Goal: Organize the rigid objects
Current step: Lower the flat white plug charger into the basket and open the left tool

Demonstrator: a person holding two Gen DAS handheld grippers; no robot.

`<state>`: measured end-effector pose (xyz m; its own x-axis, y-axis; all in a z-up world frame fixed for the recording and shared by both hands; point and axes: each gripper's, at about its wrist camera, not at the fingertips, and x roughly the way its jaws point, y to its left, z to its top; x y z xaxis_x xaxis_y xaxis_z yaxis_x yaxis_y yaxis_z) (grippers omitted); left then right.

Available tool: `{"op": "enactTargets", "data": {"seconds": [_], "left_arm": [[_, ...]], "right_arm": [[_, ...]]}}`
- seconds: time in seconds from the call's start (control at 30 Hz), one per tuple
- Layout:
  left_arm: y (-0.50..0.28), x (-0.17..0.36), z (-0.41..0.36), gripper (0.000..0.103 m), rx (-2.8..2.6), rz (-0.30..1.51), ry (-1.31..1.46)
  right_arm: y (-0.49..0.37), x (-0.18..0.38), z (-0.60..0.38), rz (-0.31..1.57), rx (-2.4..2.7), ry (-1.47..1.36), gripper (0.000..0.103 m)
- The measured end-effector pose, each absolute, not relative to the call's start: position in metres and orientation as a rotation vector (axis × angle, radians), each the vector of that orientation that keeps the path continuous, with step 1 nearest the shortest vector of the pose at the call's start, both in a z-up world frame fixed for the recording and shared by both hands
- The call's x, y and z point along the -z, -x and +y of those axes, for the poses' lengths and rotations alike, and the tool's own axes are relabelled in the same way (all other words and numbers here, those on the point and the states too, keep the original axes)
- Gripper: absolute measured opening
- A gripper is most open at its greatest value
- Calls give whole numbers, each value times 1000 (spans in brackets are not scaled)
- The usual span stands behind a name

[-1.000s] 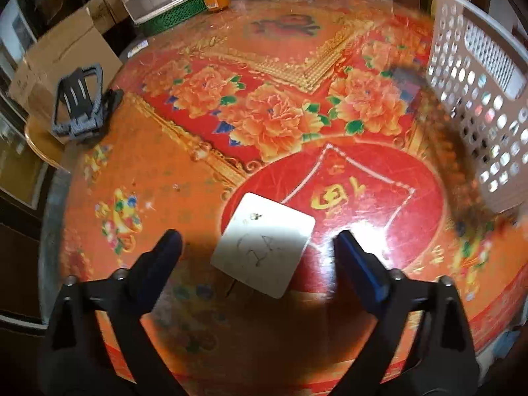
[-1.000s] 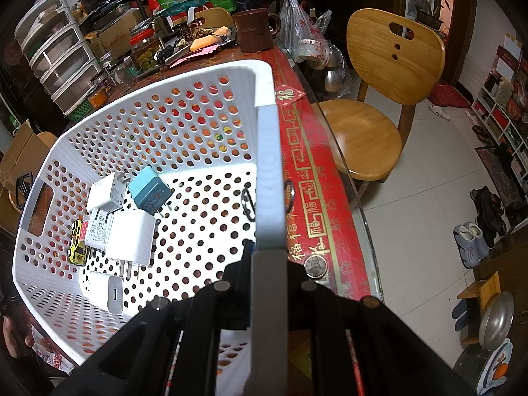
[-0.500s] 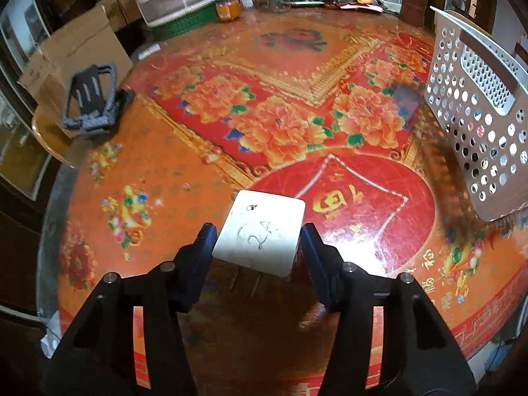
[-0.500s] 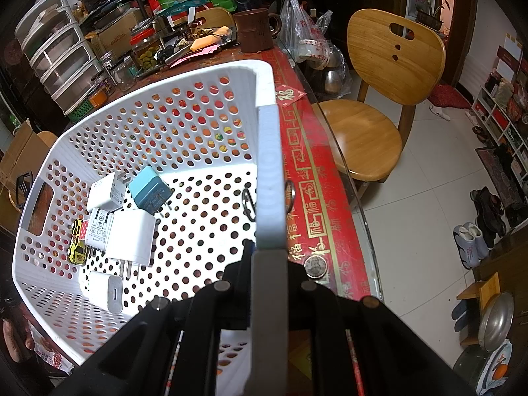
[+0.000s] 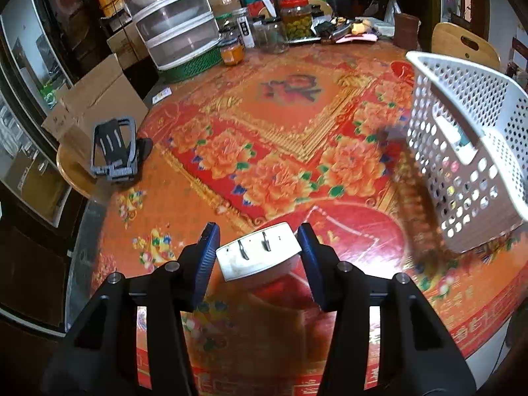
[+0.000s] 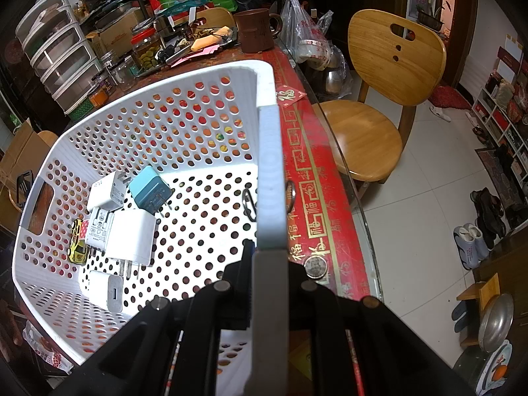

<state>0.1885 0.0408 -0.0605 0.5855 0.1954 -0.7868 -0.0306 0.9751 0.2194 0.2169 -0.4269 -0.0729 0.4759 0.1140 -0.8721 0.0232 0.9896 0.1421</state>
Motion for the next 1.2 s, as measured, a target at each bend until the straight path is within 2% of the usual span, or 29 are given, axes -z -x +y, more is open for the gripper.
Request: {"op": "enactTargets", "data": {"seconds": [0.47, 0.8, 1.0, 1.2], "left_arm": [[-187, 5, 10, 47, -72, 841, -214], [-202, -58, -93, 47, 76, 748, -308], [-224, -58, -156, 47, 185, 792, -338], [-259, -21, -194, 47, 260, 912, -359]], "right_arm": [[-216, 73, -426, 1076, -55, -138, 11], [-216, 73, -425, 1076, -56, -137, 11], [-216, 73, -425, 1076, -56, -136, 11], [-216, 73, -425, 1076, -56, -136, 11]]}}
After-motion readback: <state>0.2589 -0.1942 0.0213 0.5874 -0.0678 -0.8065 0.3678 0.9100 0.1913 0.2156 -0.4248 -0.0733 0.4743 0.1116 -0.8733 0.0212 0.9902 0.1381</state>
